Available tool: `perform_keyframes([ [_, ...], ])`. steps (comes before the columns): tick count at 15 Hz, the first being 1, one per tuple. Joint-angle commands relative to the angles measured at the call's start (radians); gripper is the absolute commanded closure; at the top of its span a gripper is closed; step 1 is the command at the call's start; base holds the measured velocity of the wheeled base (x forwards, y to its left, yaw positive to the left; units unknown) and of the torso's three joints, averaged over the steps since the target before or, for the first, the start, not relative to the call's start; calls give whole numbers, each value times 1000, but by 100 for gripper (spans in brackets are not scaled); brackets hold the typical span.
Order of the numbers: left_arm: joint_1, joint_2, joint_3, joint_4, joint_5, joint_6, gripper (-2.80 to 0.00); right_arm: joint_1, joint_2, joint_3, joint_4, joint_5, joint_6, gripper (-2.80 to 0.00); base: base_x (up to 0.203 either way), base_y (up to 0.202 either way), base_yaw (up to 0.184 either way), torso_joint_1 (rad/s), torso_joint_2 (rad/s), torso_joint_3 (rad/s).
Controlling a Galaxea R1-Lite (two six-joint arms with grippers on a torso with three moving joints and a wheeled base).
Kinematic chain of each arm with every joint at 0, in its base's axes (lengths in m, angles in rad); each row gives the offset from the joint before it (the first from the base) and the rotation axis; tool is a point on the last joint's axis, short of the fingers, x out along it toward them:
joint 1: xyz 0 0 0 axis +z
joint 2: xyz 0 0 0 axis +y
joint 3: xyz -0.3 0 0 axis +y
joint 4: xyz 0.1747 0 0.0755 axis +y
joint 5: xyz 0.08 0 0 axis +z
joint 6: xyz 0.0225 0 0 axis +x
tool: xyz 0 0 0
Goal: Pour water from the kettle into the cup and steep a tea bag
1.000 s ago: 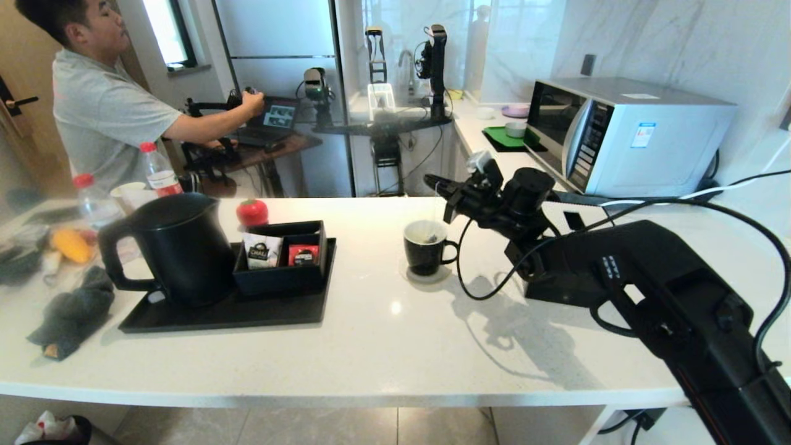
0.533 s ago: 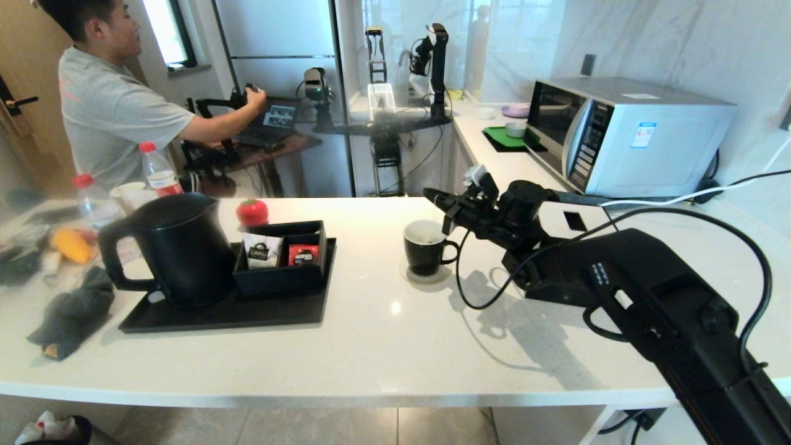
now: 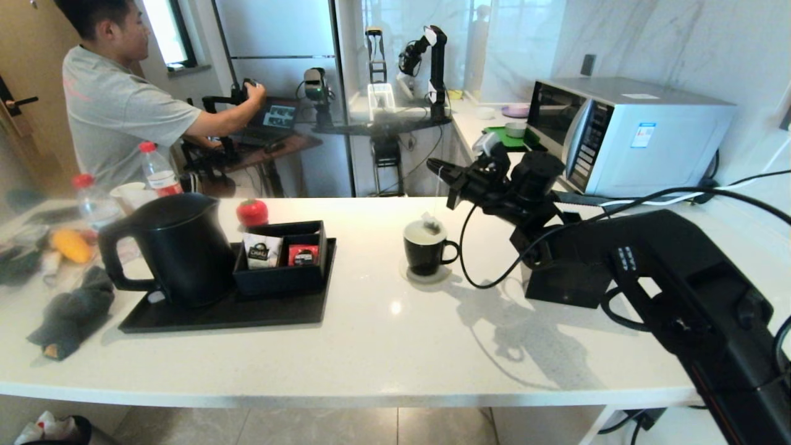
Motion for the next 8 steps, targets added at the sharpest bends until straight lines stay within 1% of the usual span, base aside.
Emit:
perform_keyframes([
  [1, 0, 0, 0, 0, 0, 0, 0, 0, -71, 1, 0, 4, -1, 0, 0, 0, 0, 0, 0, 0],
  [8, 0, 0, 0, 0, 0, 0, 0, 8, -96, 43, -18, 2, -2, 0, 0, 0, 0, 0, 0, 0],
])
